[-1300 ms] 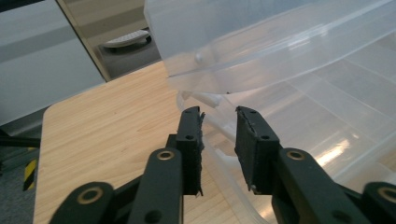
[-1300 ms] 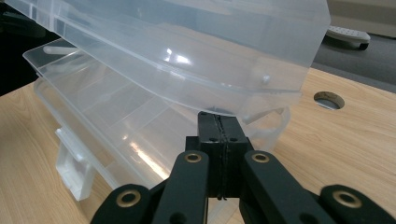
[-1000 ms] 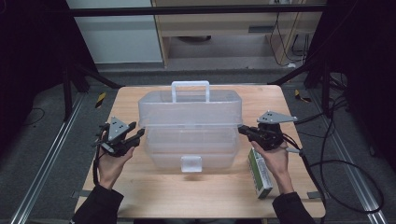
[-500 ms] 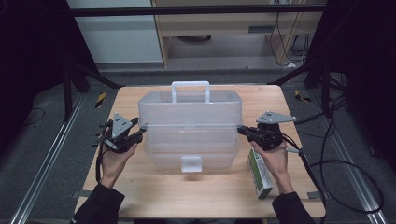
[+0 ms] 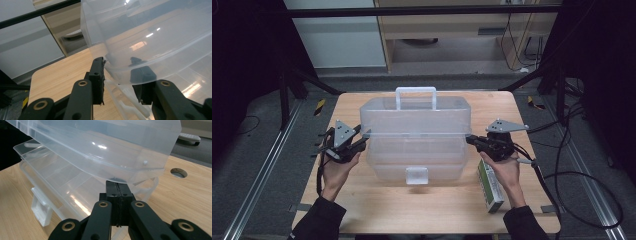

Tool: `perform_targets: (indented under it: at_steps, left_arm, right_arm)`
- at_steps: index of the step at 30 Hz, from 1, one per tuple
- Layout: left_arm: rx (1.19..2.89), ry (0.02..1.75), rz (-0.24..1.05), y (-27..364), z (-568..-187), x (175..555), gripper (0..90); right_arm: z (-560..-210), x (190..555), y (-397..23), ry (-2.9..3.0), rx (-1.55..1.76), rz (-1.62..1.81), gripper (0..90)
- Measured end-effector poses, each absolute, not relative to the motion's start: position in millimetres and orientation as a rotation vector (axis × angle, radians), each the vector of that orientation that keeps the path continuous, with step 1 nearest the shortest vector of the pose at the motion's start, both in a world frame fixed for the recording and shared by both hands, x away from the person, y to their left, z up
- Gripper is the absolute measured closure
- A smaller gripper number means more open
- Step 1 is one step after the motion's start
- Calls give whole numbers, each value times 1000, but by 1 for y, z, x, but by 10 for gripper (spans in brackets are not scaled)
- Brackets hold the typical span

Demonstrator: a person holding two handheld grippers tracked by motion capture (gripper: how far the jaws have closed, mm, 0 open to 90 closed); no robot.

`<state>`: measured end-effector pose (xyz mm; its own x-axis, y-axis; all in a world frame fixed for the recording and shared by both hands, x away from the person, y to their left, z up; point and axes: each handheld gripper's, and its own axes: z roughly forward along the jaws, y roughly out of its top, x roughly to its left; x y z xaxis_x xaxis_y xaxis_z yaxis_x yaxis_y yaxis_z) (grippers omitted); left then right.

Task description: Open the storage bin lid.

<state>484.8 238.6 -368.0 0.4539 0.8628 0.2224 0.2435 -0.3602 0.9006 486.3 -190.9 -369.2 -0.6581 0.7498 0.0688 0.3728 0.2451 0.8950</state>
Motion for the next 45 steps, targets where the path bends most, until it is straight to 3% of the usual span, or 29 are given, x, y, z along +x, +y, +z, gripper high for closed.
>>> perform_targets:
  at_steps: [9,16,25,45]
  left_arm:
    - [1839,959,914,237,-367,485,647]
    - [1831,977,904,237,-366,485,648]
    - [1831,978,901,237,-366,485,648]
    - [1817,1004,917,237,-359,492,694]
  right_arm:
    - [-377,489,-190,2181,1071,1282,847]
    - [-390,492,-193,2237,1148,1179,755]
    - [-398,493,-190,2276,1155,1148,724]
    - [-408,495,-185,2320,1176,1129,782]
